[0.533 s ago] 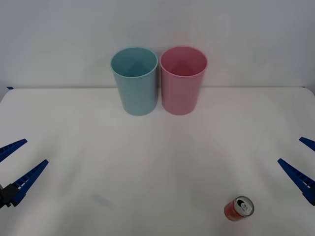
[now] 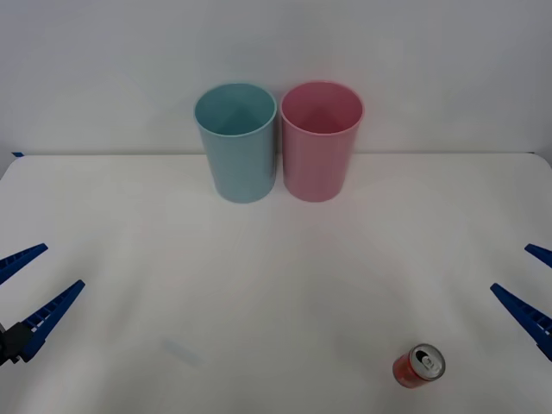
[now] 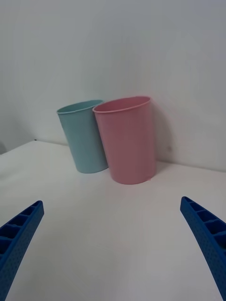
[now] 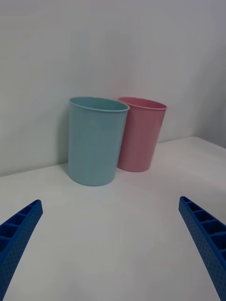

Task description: Grasp the object on the table and drop it into the matching bin: aluminum can to the light blue bin, PET bottle to the pink bin.

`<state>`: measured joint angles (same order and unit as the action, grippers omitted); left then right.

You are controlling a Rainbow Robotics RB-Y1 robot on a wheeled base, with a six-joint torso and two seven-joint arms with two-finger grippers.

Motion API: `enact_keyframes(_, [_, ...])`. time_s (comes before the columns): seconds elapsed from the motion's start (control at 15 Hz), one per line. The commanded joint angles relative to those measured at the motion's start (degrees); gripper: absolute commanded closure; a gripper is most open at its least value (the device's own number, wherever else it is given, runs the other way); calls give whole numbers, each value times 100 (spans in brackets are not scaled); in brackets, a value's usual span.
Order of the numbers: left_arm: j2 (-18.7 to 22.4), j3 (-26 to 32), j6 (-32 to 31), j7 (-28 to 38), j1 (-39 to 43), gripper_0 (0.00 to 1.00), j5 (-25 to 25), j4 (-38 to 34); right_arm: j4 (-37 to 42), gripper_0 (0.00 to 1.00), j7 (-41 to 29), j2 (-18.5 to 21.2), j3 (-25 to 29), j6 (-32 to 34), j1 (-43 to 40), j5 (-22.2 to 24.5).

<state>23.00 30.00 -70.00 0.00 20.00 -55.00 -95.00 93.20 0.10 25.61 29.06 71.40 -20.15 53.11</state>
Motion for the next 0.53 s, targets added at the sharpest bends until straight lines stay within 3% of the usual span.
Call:
enact_keyframes(0.07, [0,0,0,0,0,0,0,0,-390,0,140,313,-102,181,28,-99])
enact_keyframes(0.27, [0,0,0,0,0,0,0,0,-698,0,342,577,-216,383,107,-126])
enact_keyframes(0.53, [0,0,0,0,0,0,0,0,-1577,0,553,849,-260,1297,617,94])
